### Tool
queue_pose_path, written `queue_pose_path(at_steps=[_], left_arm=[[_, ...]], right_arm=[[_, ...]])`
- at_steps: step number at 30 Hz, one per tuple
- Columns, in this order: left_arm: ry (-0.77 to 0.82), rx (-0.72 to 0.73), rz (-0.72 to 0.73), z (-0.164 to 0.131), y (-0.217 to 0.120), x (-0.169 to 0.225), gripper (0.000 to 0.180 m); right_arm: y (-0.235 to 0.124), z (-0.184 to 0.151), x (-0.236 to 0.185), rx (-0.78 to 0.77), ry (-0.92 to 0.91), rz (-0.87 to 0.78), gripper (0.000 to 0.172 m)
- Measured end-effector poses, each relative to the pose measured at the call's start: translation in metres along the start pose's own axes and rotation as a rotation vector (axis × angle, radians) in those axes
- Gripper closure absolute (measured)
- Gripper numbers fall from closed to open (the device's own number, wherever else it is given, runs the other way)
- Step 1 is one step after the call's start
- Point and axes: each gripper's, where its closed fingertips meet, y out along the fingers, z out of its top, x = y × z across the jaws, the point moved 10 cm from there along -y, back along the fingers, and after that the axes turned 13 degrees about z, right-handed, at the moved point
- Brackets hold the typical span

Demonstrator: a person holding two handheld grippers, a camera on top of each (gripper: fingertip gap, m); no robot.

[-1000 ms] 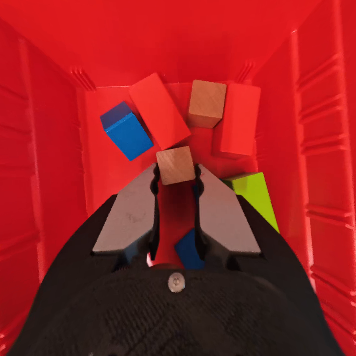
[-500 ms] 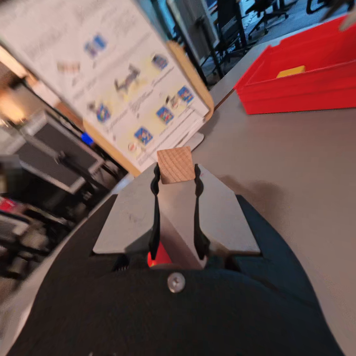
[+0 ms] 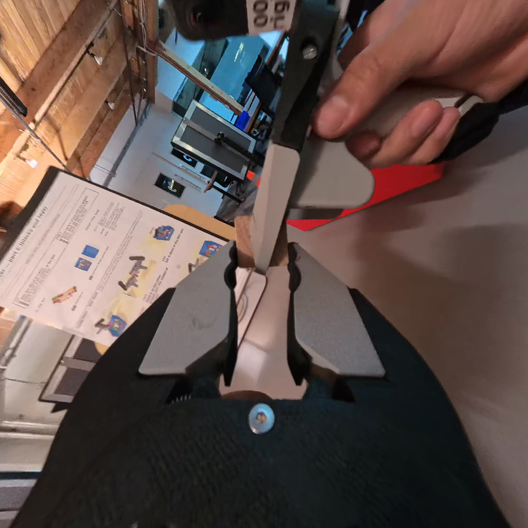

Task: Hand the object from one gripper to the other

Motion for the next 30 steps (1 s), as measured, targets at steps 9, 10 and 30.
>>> queue_pose_path(at_steps=[9, 10, 30], left_arm=[[-0.367, -0.438, -0.08, -0.072, -0.024, -0.028, 0.145], [-0.405, -0.482, -0.067, -0.085, -0.031, -0.035, 0.145], [-0.881, -1.06, 0.017, -0.338, -0.036, -0.156, 0.136]], right_arm=[[-0.178, -0.002, 0.077, -0.32, 0.059, -0.955, 0.14], [-0.193, -0.012, 0.091, -0.413, 0.117, -1.011, 0.139], [-0.227, -0.043, 0.124, -0.609, 0.251, -1.285, 0.121]])
